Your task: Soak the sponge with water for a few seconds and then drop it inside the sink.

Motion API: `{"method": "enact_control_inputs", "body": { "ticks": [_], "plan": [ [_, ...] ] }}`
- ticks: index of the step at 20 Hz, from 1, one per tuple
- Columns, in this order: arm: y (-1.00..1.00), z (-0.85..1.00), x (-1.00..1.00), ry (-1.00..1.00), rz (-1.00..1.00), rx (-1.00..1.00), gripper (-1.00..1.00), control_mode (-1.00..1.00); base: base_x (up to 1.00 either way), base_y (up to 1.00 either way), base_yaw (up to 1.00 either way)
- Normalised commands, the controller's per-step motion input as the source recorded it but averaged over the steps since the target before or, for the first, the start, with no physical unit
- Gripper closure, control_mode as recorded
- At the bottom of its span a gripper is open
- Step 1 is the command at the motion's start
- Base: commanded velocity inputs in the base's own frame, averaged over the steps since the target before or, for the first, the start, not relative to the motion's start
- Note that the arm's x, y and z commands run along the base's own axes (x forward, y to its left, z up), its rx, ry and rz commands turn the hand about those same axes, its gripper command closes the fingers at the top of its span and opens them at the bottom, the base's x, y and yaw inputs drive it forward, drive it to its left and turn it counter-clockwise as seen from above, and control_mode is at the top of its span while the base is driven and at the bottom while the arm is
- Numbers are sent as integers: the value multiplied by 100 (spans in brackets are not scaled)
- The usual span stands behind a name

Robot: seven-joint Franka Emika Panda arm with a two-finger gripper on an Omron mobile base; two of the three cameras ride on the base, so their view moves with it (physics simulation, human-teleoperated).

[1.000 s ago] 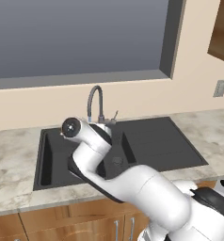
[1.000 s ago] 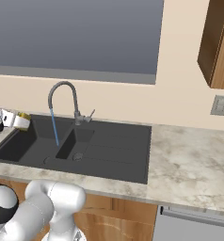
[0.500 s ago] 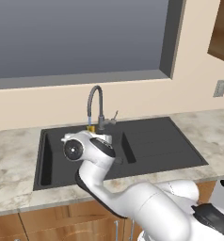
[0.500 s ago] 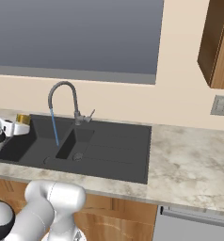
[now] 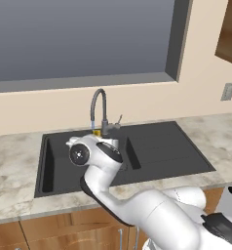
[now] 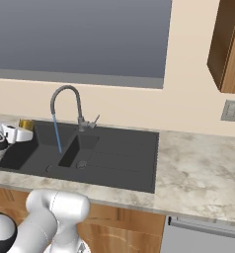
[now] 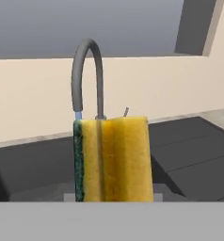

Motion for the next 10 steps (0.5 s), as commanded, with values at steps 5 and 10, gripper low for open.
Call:
{"method": "enact_control_inputs", "body": {
  "ticks": [5, 10],
  "plan": [
    [-4, 0, -1, 5, -3, 3, 100, -100, 0, 0, 0],
    [-10, 0, -1, 2, -4, 2, 100, -100, 0, 0, 0]
  ]
}}
